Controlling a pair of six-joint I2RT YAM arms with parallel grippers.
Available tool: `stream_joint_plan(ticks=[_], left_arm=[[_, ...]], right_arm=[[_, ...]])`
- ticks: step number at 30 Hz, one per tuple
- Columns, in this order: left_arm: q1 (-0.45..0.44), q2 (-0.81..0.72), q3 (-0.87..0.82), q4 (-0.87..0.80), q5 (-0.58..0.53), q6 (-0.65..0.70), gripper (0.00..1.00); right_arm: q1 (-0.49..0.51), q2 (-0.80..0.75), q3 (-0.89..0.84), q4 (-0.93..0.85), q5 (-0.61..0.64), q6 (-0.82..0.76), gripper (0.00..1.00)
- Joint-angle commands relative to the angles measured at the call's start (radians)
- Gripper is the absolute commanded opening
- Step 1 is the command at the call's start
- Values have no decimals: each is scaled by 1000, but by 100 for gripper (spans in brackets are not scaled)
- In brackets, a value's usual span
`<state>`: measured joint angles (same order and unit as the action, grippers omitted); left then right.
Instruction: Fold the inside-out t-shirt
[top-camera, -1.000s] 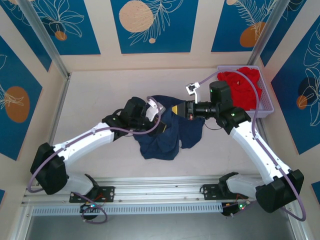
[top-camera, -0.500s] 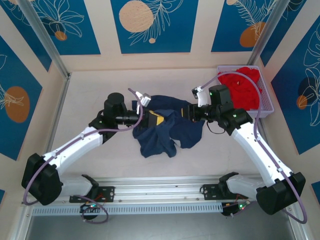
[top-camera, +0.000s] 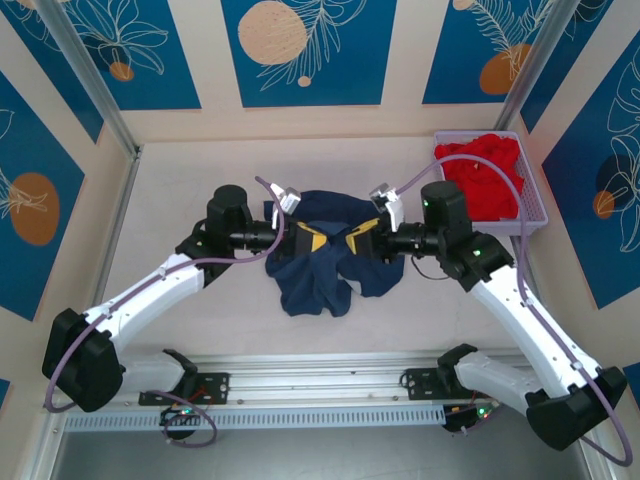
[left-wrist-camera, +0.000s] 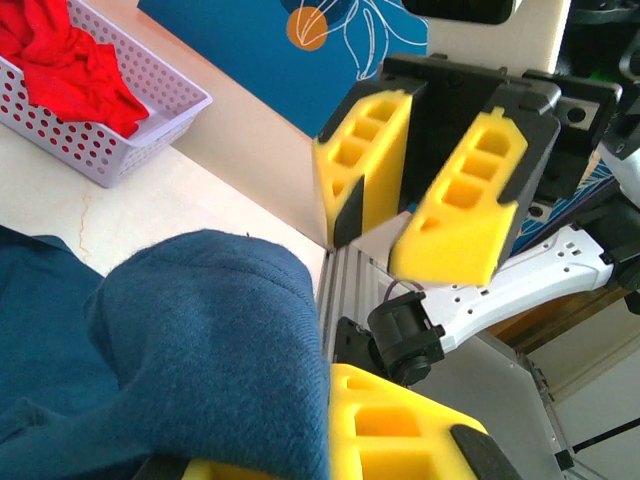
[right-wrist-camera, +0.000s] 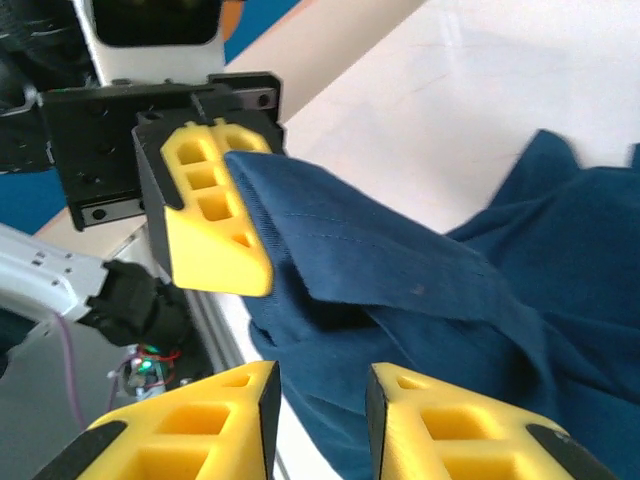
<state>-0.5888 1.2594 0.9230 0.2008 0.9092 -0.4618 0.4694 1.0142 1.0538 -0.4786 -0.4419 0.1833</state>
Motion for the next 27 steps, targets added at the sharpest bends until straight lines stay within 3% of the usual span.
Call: stream_joint_plan(ticks=[1,11,23,27], left_arm=[[11,-18,24,1,23,31,0],[11,-24,17,-12,23,38,0],[11,-26,11,-15,31,48,0],[11,-26,10,-14,34,51,0]], right_arm=[[2,37,-47,169,-124,57,33],[2,110,-82,350,-184,169,41],[11,159,-66,405,-138,236,35],[16,180,-55,394,-129,233,36]])
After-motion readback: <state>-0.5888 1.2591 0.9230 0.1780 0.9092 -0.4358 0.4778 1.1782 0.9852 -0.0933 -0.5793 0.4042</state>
